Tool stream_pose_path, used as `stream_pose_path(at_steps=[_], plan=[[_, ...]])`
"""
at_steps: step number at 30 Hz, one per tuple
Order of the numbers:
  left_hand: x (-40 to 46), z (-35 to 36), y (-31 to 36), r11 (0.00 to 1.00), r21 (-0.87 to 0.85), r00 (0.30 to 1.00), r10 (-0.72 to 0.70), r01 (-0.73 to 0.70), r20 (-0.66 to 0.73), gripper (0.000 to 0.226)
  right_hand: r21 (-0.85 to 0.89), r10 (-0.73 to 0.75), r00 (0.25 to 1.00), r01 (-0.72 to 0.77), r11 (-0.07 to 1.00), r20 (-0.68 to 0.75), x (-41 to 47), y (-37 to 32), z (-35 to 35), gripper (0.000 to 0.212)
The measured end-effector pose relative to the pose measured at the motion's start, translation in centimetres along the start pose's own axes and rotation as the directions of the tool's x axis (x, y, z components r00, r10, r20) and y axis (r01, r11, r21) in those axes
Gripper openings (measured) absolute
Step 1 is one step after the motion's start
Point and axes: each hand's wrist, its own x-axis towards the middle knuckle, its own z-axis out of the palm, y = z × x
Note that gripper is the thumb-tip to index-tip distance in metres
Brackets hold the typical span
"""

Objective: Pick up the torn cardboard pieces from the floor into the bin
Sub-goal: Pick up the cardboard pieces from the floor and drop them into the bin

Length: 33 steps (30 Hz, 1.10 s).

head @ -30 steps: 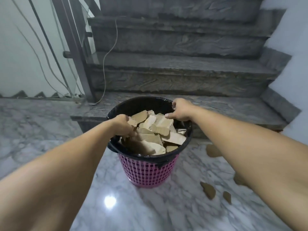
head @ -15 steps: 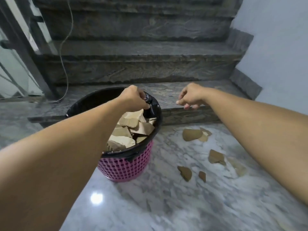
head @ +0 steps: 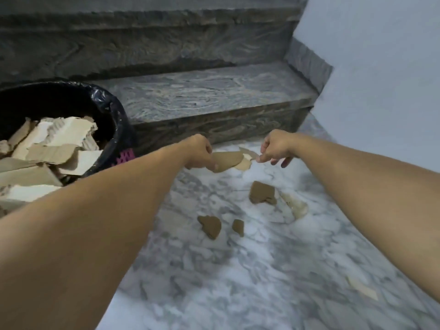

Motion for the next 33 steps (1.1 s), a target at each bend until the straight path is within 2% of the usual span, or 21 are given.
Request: stream_pose_path(at_steps=[3,8,10,13,17,20,23,27,33], plan=[[2.0,4.5,-1.4,0.990,0.112,0.994,-0.093,0.088,0.048,0.053,-0.062,0.055,0.998,-0.055,0.997,0.002,1.6,4.0,1.9,0.035],[4.3,13.2,-4.2,0.958,0.218,0.959,-0.227,0.188,0.169,0.070,-0.352,0.135,0.990,-0.141,0.925,-0.042,3.5,10.5,7.0,0.026],[4.5,15.7,-5.1,0.949,0.246,0.954,-0.245,0.199,0.175,0.076,-0.364,0.159,0.986,-0.169,0.916,-0.056,3.9,13.0,9.3,0.037],[4.5,17.8,-5.9,0.953,0.269,0.980,-0.173,0.141,0.099,0.058,-0.339,0.176,0.974,-0.214,0.916,-0.142,4.1,15.7,11.9,0.056],[4.6,18.3,-6.7,0.974,0.213,0.995,-0.092,0.081,0.045,0.041,-0.265,0.235,0.961,-0.267,0.927,-0.144,4.5,17.0,12.1,0.053],[4.8,18.1,-7.3,0.982,0.154,0.991,-0.121,0.111,0.055,0.029,-0.354,0.223,0.968,-0.250,0.902,-0.116,6.2,18.2,11.6,0.046],[5.5,17.7,-7.5,0.995,0.016,0.989,-0.101,0.100,0.106,0.025,-0.393,0.136,0.988,-0.154,0.906,-0.075,6.4,16.6,10.5,0.035],[6.1,18.2,-5.8,0.986,-0.165,0.995,0.042,-0.028,0.087,0.029,-0.279,0.053,0.995,-0.074,0.957,-0.083,6.6,13.1,8.9,0.034],[5.9,21.0,-3.0,0.982,-0.035,0.980,0.190,-0.188,0.051,0.027,-0.311,-0.088,0.996,0.084,0.947,0.000,7.6,10.3,10.3,0.031]])
